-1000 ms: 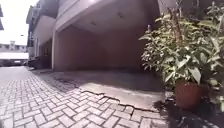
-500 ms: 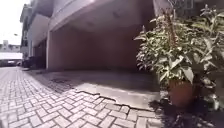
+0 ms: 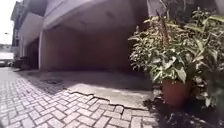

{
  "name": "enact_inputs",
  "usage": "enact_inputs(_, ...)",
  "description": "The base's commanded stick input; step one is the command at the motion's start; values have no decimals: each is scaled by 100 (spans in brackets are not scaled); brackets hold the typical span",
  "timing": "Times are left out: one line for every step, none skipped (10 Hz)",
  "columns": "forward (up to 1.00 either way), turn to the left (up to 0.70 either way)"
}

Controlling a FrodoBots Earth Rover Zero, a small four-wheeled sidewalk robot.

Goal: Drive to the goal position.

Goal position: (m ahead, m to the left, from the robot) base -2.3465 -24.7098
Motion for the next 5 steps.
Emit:
enact_inputs(0, -70)
enact_inputs(0, -70)
enact_inputs(0, -70)
enact_inputs(0, -70)
enact_inputs(0, -70)
